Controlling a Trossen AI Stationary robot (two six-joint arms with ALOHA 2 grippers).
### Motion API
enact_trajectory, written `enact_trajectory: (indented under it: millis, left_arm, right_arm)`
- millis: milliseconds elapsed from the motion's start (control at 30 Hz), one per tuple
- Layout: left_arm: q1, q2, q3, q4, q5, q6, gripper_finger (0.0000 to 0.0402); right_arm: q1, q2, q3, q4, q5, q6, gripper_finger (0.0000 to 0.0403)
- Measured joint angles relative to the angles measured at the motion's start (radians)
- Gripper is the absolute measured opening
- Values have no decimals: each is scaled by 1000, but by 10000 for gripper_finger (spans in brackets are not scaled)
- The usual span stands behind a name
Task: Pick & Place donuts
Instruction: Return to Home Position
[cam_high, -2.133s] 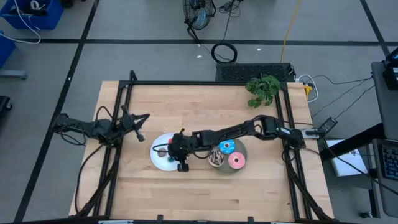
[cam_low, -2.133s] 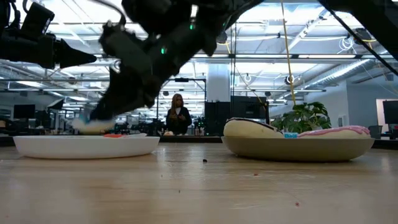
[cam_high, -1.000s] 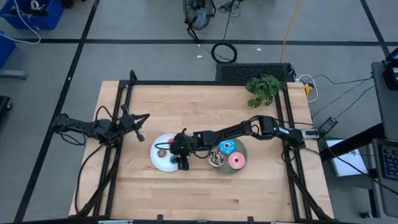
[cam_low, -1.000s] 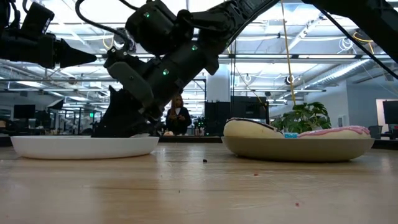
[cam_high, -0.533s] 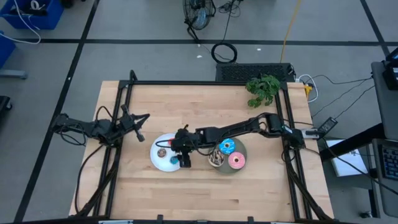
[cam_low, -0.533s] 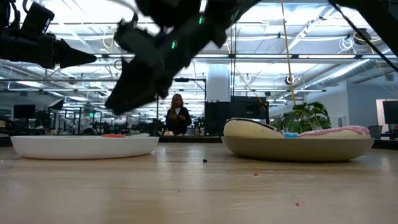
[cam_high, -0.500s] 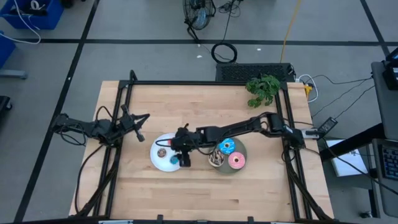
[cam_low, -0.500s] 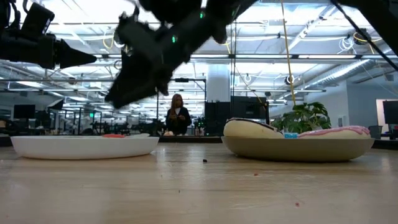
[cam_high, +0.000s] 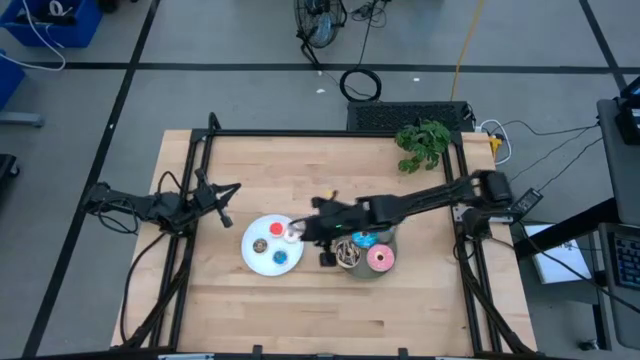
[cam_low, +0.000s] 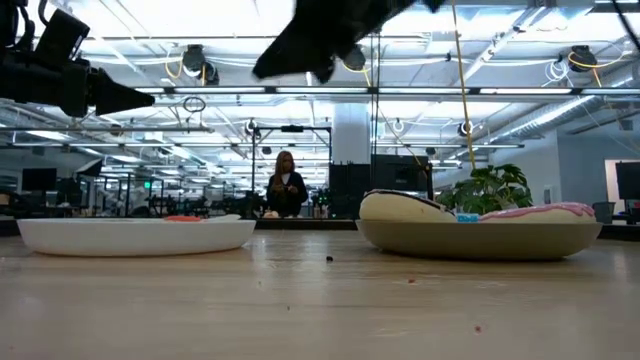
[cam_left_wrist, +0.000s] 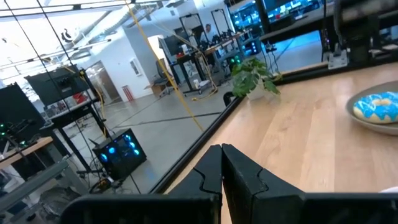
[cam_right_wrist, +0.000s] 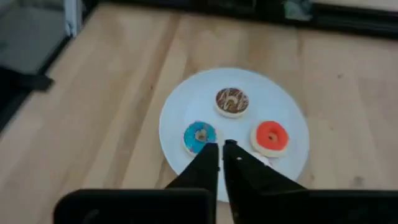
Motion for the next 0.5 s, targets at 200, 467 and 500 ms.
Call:
enact_trajectory:
  millis: [200,467,500]
  left_arm:
    - [0,0,0,-10,-18,-1,14]
    - [0,0,1,92,0,46,9]
    - [0,0,1,92,9,45,11]
  right_arm:
    - [1,-172,-288,221,55,50,1]
    - [6,-427,-595,425,106,20,1]
    - [7,-466,-634,451,105,13,1]
